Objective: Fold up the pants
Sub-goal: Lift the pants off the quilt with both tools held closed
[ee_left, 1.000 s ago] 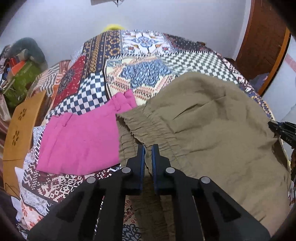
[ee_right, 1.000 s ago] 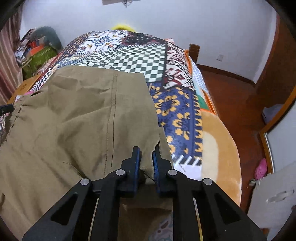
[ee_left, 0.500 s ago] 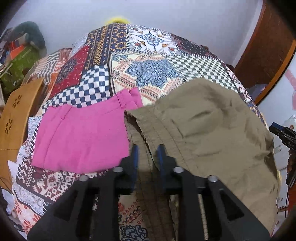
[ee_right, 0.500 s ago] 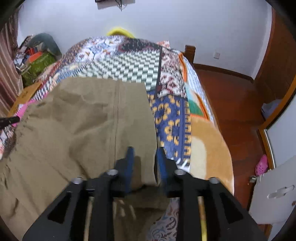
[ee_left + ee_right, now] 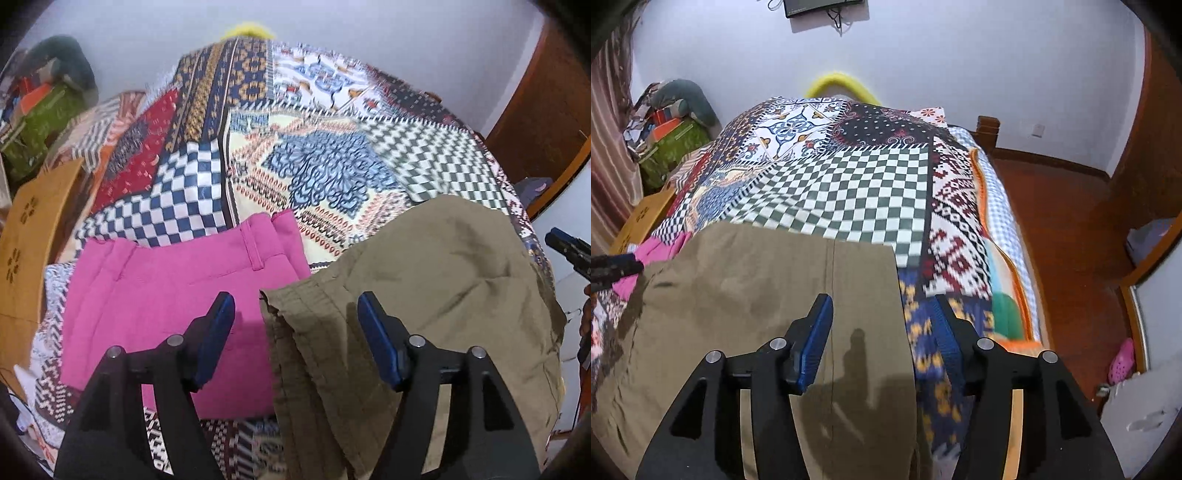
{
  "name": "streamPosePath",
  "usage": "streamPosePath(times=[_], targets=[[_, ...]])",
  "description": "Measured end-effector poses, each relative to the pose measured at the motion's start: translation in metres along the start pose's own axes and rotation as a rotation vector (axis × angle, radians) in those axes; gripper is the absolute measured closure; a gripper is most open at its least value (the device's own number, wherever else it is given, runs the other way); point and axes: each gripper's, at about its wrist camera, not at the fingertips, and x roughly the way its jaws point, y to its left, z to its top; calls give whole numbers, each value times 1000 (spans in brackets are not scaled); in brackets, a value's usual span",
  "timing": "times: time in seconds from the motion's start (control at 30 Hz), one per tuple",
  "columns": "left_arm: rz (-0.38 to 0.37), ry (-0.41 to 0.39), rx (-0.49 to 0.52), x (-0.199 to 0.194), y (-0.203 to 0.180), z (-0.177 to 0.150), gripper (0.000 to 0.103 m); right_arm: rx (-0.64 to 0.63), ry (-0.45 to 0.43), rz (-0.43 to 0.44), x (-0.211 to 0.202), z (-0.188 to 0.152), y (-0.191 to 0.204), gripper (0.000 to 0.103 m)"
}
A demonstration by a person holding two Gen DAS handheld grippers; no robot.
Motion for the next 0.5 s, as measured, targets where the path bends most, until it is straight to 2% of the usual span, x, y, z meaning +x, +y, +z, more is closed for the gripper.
streamPosePath(times=[0.23,0.37,0.5], targets=[[-49,43,-14,27,4,3,33,-56,86,-1,48,18,0,52],[-73,66,-20,38,3,3,33,-60,157,32,76,23,0,52],[-77,66,-10,43,0,3,33,-53,153,64,86,24,2,52]])
